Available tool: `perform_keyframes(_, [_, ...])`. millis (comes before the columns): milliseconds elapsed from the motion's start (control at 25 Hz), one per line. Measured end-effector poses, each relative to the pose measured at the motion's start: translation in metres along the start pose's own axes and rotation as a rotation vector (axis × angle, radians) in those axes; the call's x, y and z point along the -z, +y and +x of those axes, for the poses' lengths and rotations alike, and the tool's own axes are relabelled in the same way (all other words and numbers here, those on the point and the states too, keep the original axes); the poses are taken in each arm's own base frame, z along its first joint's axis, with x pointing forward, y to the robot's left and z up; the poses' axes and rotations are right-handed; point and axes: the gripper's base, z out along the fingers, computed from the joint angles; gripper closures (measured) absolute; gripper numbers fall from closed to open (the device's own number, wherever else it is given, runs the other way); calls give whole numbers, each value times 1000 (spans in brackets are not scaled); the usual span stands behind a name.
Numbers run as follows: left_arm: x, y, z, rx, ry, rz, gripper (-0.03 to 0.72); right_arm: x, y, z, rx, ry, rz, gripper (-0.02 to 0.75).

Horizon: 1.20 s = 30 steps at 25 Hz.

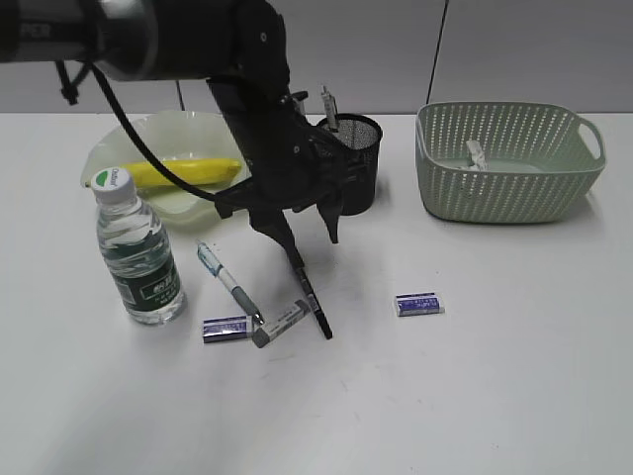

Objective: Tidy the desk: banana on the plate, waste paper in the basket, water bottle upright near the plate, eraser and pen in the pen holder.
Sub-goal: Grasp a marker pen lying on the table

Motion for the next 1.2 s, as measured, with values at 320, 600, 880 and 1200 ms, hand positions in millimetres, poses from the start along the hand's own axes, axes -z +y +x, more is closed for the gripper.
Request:
perform_keyframes(320, [-39, 0, -16, 73, 89, -101, 300, 0, 0, 0, 0, 0, 0, 334])
perform_keyframes(600, [-61, 10, -18, 72, 134, -193, 310, 0, 0, 0, 0, -1, 0, 334])
perform_keyframes(880, [-64, 8, -24, 74, 85, -154, 458, 0, 0, 0, 0, -1, 0, 335])
perform_keyframes(1200, [-62, 8, -27, 29, 103, -164, 608, 0, 0, 0, 0, -1, 0, 335])
